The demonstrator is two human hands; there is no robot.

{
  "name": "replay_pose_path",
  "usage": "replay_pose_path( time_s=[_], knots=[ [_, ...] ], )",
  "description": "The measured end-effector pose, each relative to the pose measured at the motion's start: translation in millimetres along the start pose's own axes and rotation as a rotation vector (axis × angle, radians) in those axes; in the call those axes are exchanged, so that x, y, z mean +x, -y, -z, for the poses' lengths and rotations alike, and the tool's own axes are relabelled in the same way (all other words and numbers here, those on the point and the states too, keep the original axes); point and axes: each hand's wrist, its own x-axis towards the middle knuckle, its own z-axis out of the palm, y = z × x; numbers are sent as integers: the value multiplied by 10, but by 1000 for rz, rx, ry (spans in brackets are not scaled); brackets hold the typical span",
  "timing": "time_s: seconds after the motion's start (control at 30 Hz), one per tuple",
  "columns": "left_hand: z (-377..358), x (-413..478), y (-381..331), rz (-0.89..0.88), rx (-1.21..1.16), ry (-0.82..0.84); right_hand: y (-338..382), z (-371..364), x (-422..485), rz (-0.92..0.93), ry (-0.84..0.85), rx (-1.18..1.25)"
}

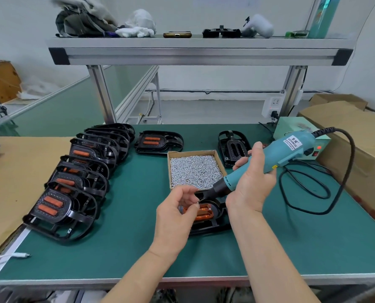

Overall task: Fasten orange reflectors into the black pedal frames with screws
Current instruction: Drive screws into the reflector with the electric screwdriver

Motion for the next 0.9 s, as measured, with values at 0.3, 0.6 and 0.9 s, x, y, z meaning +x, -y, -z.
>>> replay_pose_path(
  time_s=[0.3, 0.6, 0.9],
  knots=[
    [367, 17, 162, -74, 358, 157, -89, -81, 10, 19, 63, -19],
    [461, 46, 371, 30, 566, 353, -353, -134, -228, 174, 307, -131],
    [463, 41, 435, 29, 561, 335, -440, -147, -234, 192, 336, -162]
  ],
)
